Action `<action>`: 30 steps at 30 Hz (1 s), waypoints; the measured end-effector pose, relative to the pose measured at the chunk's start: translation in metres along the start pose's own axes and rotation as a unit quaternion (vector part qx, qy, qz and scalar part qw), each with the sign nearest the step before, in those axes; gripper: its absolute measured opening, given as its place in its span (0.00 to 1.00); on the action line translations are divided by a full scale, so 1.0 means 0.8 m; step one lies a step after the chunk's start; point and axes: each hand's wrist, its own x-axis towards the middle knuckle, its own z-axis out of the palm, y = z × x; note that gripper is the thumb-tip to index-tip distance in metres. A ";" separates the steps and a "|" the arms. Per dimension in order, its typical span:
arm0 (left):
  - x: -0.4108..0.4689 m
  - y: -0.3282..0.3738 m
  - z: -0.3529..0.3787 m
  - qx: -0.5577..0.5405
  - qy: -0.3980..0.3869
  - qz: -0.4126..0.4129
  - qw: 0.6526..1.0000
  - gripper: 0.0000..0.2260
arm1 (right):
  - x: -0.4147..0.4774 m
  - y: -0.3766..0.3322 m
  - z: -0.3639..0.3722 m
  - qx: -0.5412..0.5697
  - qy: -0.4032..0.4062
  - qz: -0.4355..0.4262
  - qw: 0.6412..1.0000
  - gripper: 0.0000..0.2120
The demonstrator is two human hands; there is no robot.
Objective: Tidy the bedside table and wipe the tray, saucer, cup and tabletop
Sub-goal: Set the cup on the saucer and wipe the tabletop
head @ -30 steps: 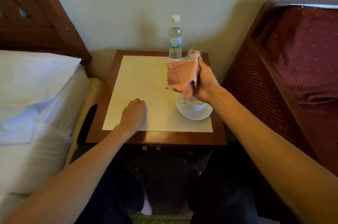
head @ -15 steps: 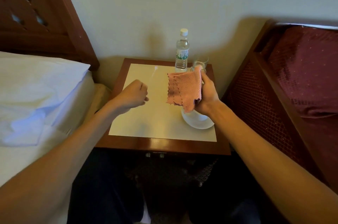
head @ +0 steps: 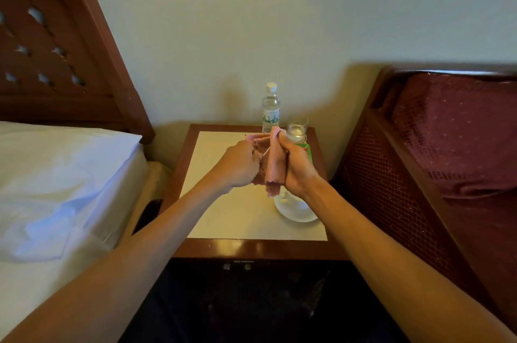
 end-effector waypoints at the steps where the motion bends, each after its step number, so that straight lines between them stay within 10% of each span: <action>1: -0.003 0.005 -0.003 -0.004 0.008 0.006 1.000 0.09 | -0.001 -0.003 0.000 -0.006 0.007 -0.002 1.000 0.24; 14: -0.005 0.008 -0.025 -0.158 0.073 0.025 0.984 0.07 | -0.003 -0.030 0.021 -0.165 0.004 -0.088 0.982 0.17; 20: 0.009 0.039 -0.081 -0.036 0.197 0.093 0.975 0.05 | -0.026 -0.056 0.029 -0.391 -0.069 -0.174 0.901 0.17; 24: 0.019 0.051 -0.093 0.019 0.112 0.101 0.988 0.05 | -0.022 -0.056 0.027 -0.530 -0.101 -0.194 0.819 0.12; 30: 0.022 0.051 -0.098 0.063 -0.018 0.089 0.994 0.04 | -0.026 -0.052 0.015 -0.534 -0.116 -0.186 0.817 0.07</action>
